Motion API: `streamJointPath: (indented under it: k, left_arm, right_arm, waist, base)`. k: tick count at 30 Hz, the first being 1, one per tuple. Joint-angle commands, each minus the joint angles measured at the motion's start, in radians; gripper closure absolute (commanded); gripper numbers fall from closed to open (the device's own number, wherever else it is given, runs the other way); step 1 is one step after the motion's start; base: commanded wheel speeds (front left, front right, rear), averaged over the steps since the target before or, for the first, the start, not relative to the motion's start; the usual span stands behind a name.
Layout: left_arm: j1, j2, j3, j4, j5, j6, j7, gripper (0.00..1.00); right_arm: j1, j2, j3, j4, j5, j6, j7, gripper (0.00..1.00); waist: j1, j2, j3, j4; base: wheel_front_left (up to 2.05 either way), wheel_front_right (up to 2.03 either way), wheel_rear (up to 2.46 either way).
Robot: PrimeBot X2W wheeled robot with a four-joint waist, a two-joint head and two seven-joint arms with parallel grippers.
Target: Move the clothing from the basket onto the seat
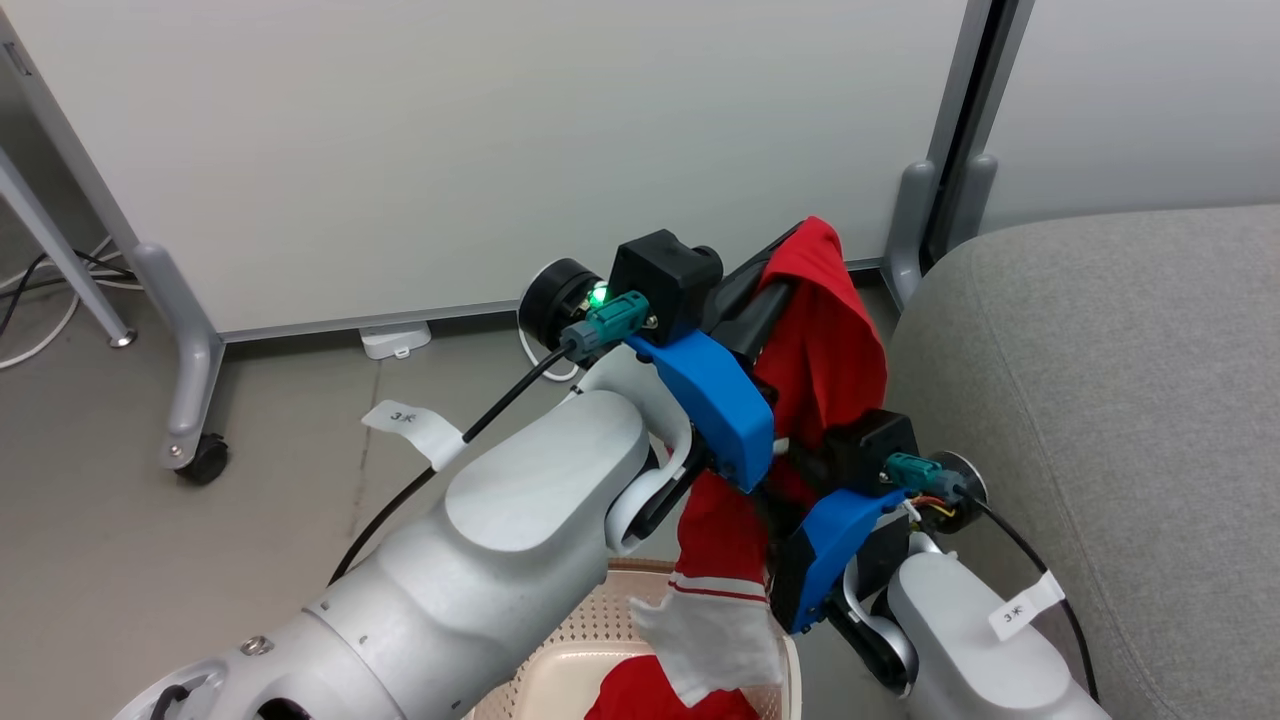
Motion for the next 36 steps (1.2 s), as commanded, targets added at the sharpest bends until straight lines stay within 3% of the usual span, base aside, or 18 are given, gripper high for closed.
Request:
streamJointPath:
  k: [1,21,23,25,26,27,28,36]
  left_arm:
    - [-0.017,0.000,-0.004,0.002,-0.006,0.007,-0.006,1.00]
    - [-0.020,0.000,-0.012,0.030,-0.020,0.015,-0.008,1.00]
    - [-0.019,0.000,-0.014,0.029,-0.018,0.015,-0.008,0.70]
    - [-0.018,0.000,-0.015,0.028,-0.016,0.015,-0.008,0.55]
    - [-0.018,0.000,-0.015,0.029,-0.015,0.016,-0.008,0.40]
    - [-0.017,0.000,-0.015,0.029,-0.014,0.017,-0.008,0.13]
    - [-0.013,0.000,-0.016,0.035,-0.019,0.019,-0.008,0.00]
    - [-0.004,0.000,-0.030,0.056,-0.031,0.020,-0.008,0.00]
  right_arm:
    - [-0.021,-0.002,0.008,0.009,-0.018,0.000,-0.009,1.00]
    - [-0.014,-0.002,0.027,0.018,-0.029,0.000,-0.023,1.00]
    - [-0.013,-0.002,0.028,0.018,-0.027,0.000,-0.023,1.00]
    - [-0.011,-0.002,0.030,0.016,-0.021,0.000,-0.023,1.00]
    - [-0.010,-0.002,0.031,0.016,-0.019,0.000,-0.023,1.00]
    - [-0.009,-0.002,0.031,0.016,-0.018,0.000,-0.023,1.00]
    - [-0.009,-0.002,0.032,0.016,-0.017,0.000,-0.023,1.00]
    - [-0.015,-0.002,0.033,0.018,-0.012,0.000,-0.026,1.00]
  waist:
    - [0.0000,-0.0001,-0.001,-0.001]
    - [0.0000,-0.0001,-0.012,-0.016]
    - [0.0000,-0.0001,-0.012,-0.016]
    - [0.0000,-0.0001,-0.012,-0.015]
    - [0.0000,-0.0001,-0.012,-0.015]
    - [0.0000,-0.0001,-0.012,-0.015]
    - [0.0000,-0.0001,-0.012,-0.016]
    - [0.0000,-0.0001,-0.011,-0.017]
  base:
    - [0.00,0.00,0.00]
    - [0.00,0.00,0.00]
    - [0.00,0.00,0.00]
    - [0.00,0.00,0.00]
    - [0.00,0.00,0.00]
    - [0.00,0.00,0.00]
    - [0.00,0.00,0.00]
    - [0.00,0.00,0.00]
